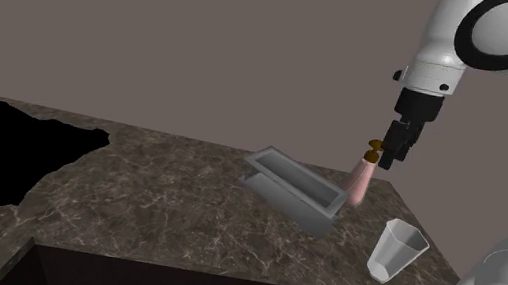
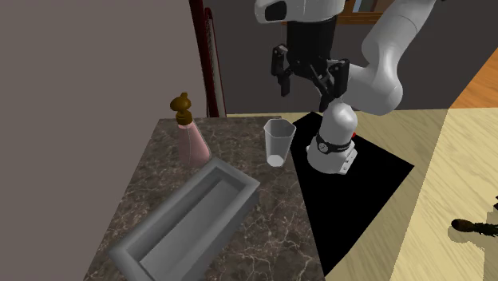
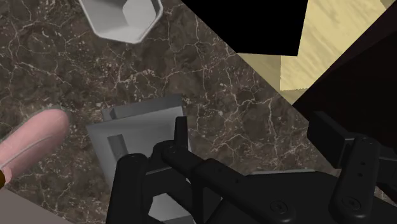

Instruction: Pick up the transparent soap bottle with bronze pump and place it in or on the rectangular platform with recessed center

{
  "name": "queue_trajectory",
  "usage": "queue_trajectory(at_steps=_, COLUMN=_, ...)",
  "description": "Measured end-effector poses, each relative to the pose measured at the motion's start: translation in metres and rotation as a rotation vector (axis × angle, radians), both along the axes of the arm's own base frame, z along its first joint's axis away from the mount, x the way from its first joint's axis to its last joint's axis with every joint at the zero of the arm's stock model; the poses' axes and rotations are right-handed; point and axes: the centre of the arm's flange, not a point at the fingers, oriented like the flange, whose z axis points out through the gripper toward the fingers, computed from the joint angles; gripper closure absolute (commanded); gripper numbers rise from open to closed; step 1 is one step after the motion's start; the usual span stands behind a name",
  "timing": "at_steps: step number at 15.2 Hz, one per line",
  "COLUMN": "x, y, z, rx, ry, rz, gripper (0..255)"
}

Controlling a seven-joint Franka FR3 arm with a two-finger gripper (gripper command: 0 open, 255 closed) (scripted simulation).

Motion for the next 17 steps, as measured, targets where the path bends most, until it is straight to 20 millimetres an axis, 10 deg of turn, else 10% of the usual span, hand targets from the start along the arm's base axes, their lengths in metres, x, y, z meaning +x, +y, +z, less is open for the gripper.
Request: queue_trajectory(at_steps=17, x=0.075, y=-0.172, z=-0.036, rx=-0.02, ry=-0.035, rz=0.045, gripper=0)
